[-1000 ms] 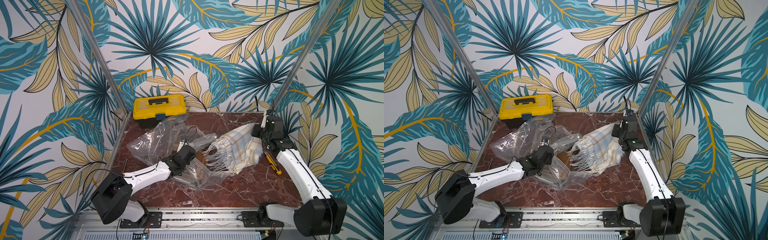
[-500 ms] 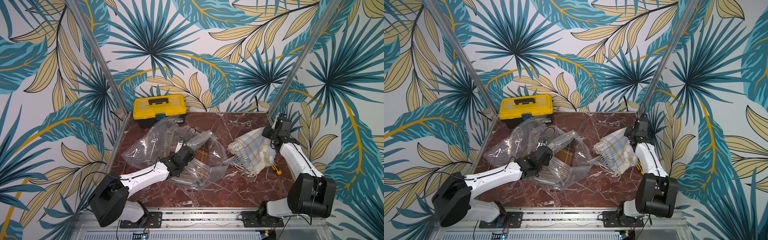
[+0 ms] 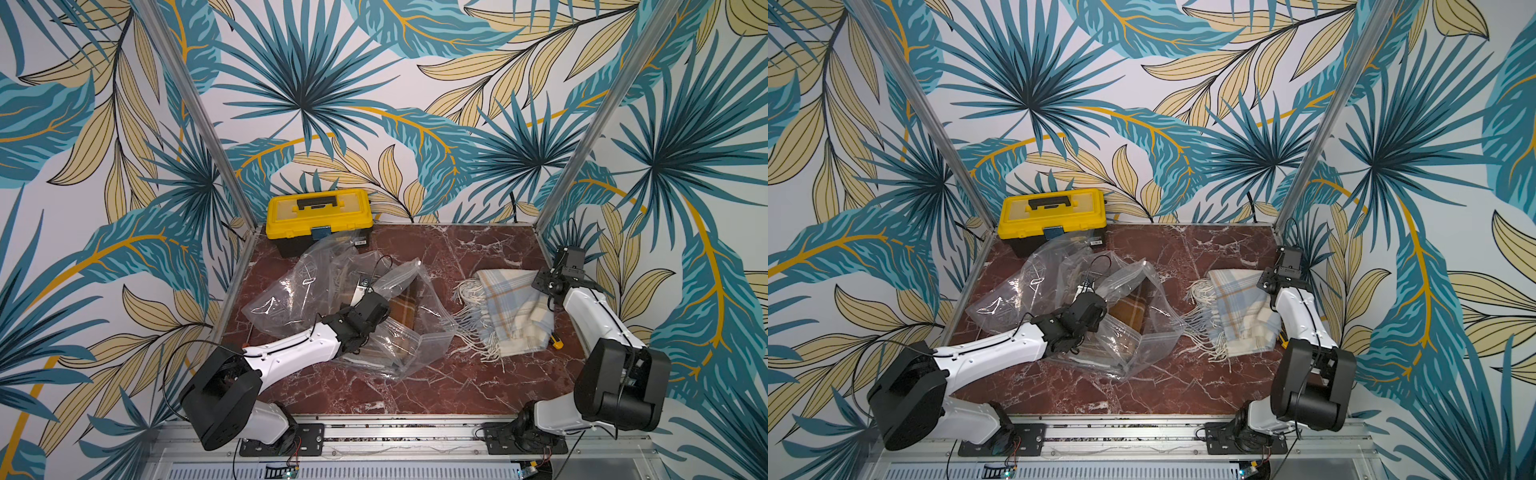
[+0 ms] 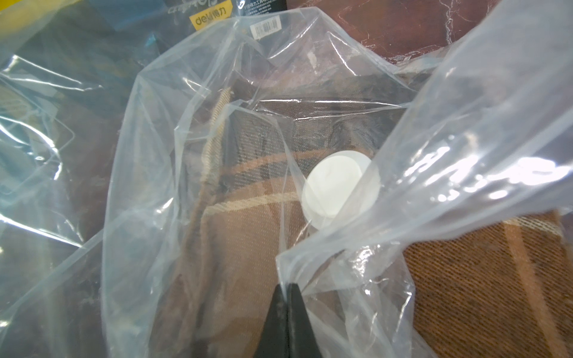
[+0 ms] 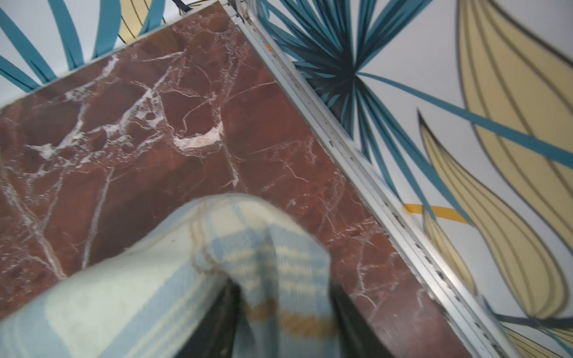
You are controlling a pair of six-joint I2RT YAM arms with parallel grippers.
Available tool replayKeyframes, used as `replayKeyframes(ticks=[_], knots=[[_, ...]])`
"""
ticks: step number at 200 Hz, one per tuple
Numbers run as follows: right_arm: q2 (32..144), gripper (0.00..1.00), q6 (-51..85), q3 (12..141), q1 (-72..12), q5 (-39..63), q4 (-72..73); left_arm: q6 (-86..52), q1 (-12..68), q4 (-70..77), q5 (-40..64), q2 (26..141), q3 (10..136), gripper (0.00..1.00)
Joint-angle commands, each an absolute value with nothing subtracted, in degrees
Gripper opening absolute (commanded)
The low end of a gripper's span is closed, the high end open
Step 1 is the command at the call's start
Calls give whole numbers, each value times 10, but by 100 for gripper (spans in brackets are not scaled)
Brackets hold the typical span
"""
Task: Take the blanket out of the vacuum bag
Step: Place the blanket at the center of the board.
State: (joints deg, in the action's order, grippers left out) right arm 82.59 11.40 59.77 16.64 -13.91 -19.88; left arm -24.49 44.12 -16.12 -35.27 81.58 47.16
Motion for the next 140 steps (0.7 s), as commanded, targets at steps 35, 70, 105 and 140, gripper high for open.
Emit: replayKeyframes(ticks=[35,70,105,140], knots=[[691,84,82,580,58,-118,-326,-244,436,-164,-354,830,486,0],[759,83,89,577,1,-6,-435,-243,435,-141,-343,844,496,0],[817,84,90,570,-15,8,-474,-244,436,-132,-332,853,499,0],[856,86,94,577,-57,23,-507,-245,436,-128,-332,854,495,0]])
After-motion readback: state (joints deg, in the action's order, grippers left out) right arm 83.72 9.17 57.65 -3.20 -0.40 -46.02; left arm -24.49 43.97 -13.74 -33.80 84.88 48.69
